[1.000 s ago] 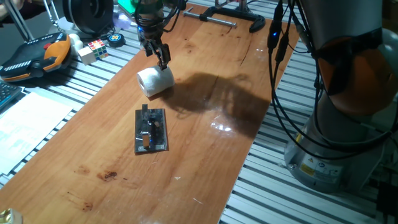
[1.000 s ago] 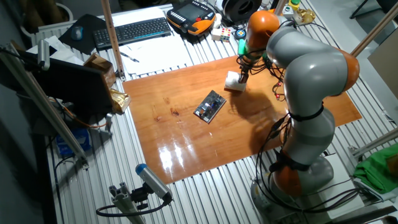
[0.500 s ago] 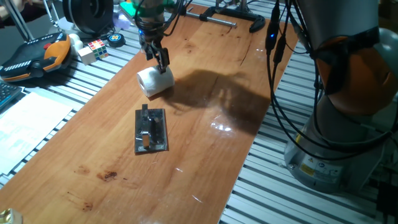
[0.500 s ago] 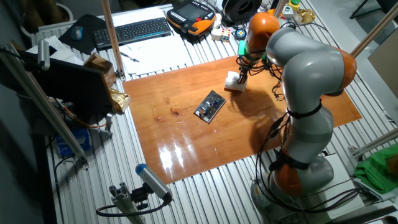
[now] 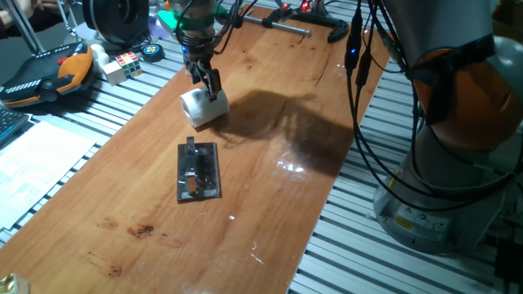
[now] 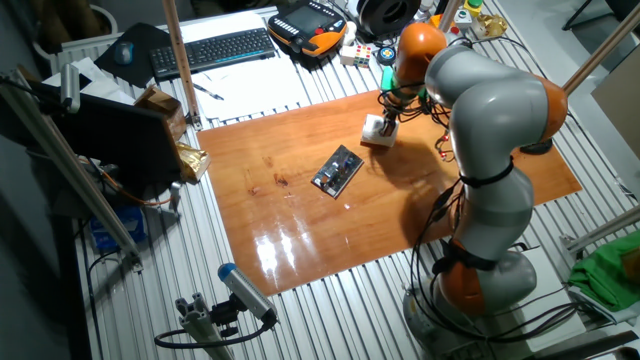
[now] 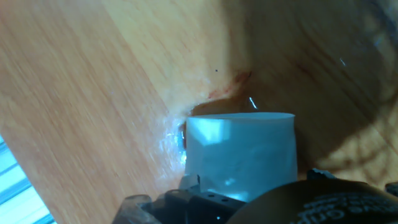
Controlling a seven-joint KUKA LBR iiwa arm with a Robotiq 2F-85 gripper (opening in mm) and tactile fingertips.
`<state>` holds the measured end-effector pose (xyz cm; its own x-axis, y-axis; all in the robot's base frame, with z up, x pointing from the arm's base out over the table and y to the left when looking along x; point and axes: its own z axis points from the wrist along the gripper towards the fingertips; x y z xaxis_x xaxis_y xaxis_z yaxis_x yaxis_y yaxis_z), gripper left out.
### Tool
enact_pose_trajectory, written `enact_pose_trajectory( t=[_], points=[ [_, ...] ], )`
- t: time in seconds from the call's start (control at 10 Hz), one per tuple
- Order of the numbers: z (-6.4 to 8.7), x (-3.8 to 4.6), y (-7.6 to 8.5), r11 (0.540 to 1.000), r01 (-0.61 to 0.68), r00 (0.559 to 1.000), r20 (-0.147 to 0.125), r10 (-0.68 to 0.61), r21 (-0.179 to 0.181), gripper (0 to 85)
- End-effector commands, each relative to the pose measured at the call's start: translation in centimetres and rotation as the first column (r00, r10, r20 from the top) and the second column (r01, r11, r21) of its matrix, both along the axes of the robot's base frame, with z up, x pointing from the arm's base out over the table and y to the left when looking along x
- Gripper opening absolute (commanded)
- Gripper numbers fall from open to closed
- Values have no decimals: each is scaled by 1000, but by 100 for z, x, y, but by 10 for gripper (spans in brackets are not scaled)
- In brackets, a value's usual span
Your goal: Put the toilet paper on its holder
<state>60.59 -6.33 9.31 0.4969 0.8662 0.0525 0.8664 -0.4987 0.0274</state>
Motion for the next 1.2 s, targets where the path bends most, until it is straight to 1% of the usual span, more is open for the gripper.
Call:
enact_pose_trajectory(
  t=[0.0,0.2,0.6,1.1],
  points=[
    [-27,20,9,1000,9,1000,-4,-9,12,850],
    [-79,38,36,999,26,1000,-10,-26,21,850],
    [-172,97,66,1000,22,1000,-2,-22,21,850],
    [-223,109,65,1000,17,1000,0,-17,20,850]
  ],
)
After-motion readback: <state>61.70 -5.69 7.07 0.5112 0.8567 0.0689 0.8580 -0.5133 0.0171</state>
